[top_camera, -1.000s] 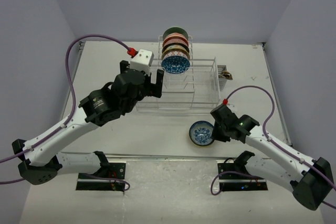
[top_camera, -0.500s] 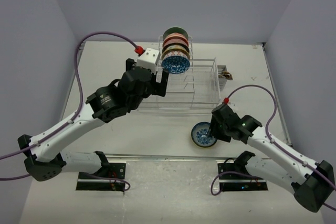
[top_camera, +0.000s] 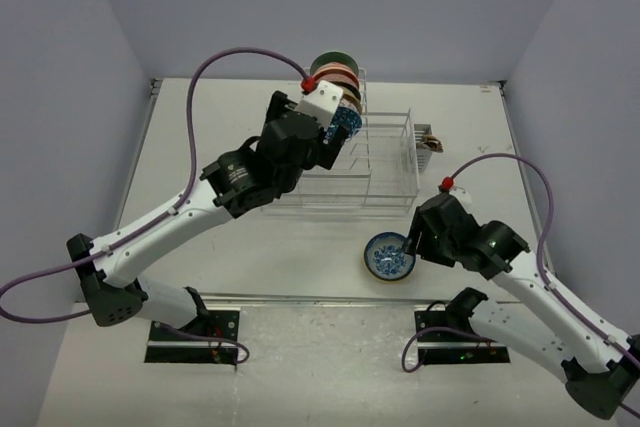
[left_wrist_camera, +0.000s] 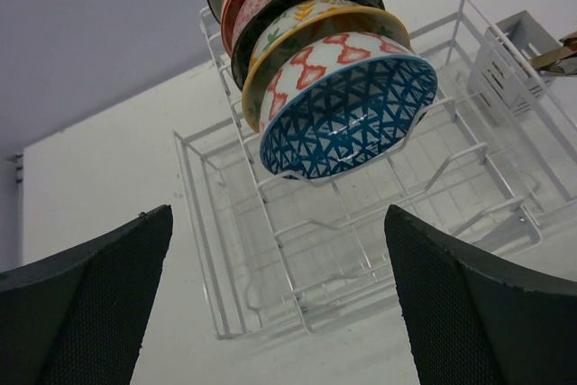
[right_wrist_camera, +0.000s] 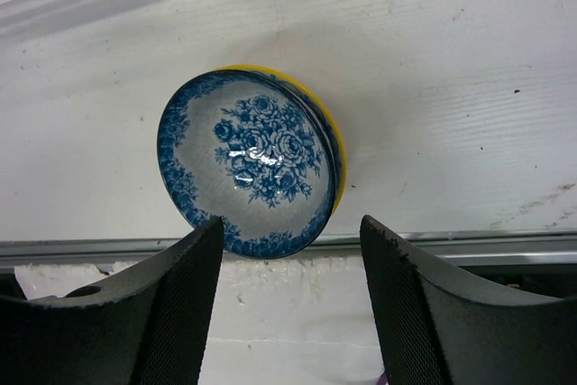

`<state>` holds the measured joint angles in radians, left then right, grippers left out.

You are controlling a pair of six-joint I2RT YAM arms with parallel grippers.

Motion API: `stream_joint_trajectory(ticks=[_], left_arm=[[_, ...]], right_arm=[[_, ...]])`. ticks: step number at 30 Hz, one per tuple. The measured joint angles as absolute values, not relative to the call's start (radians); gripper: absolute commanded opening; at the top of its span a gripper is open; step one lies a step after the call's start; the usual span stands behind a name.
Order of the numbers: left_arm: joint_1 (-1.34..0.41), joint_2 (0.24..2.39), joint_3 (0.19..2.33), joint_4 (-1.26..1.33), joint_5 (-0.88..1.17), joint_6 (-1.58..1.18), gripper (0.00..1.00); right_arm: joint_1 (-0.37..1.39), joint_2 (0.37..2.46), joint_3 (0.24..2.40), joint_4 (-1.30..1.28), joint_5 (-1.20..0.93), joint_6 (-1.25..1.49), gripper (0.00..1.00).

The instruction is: Unload the bowls from the dish rack

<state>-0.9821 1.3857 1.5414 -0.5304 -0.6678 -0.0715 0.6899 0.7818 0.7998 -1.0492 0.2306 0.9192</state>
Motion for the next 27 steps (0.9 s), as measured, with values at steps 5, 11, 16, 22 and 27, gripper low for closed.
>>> stream_joint_trajectory(ticks=[5, 11, 16, 22, 27], left_arm=[[-0.980, 1.462, 1.558, -0.430, -0.694, 0.097, 0.93], [-0.940, 1.582, 1.636, -0.393, -0.700, 0.187, 0.77], [-0.902, 1.625, 1.663, -0.369, -0.699, 0.221, 0.65], [-0.884, 1.651, 1.676, -0.337, -0.685, 0.239, 0.52], [-0.884, 1.679, 1.676, -0.321, -0.679, 0.245, 0.33]], right_arm=[[0.690, 0.710, 0.827, -1.056, 0.233, 0.889, 0.69], [0.690, 0.595, 0.890, -1.057, 0.222, 0.862, 0.70], [0.690, 0.573, 0.946, -1.055, 0.219, 0.836, 0.70], [0.690, 0.578, 0.948, -1.055, 0.215, 0.823, 0.70], [0.690, 0.588, 0.948, -1.054, 0.207, 0.814, 0.70]])
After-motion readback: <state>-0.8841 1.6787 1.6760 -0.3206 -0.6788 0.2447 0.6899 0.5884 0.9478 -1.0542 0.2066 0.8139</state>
